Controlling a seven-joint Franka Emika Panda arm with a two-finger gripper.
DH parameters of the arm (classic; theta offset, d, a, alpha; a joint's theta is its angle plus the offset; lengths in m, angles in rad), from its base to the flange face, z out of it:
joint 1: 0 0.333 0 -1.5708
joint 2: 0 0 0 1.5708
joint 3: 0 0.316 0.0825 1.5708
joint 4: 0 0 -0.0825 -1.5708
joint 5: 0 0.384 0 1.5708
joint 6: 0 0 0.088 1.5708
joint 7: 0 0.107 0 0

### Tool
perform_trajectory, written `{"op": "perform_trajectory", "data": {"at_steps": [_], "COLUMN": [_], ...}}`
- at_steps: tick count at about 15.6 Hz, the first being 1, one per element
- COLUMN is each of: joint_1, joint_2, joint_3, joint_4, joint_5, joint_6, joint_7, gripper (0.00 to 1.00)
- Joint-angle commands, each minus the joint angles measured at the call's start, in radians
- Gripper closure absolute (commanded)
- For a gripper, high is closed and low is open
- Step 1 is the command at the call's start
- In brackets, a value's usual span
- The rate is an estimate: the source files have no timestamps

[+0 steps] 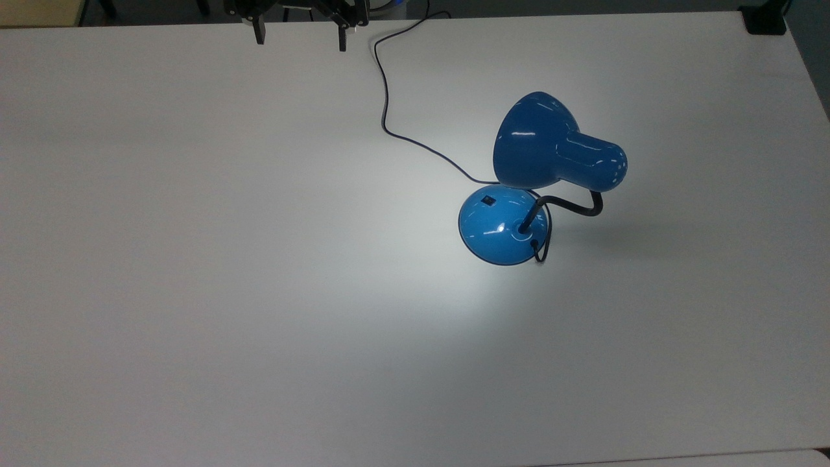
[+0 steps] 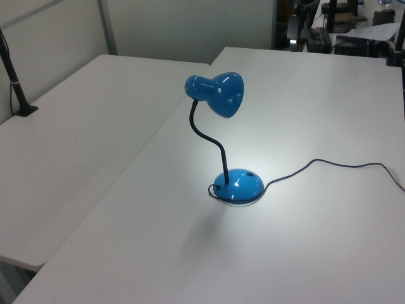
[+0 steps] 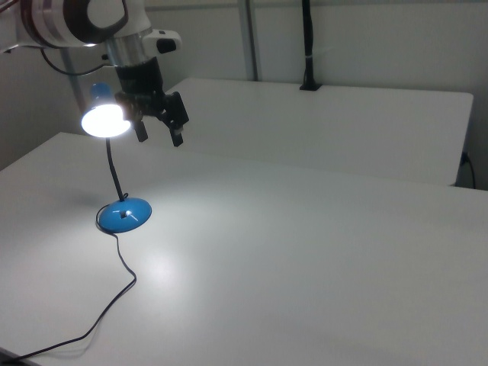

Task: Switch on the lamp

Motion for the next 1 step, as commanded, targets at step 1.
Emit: {"op": "perform_trajectory", "data": {"at_steps": [1], "joint_1": [0.030], "joint_2": [-0.012], "joint_3": [-0.026], "joint_4": [0.007], "joint_5": [0.001], "joint_6": [-0.034], "joint_7": [0.017], "gripper": [0.00]}}
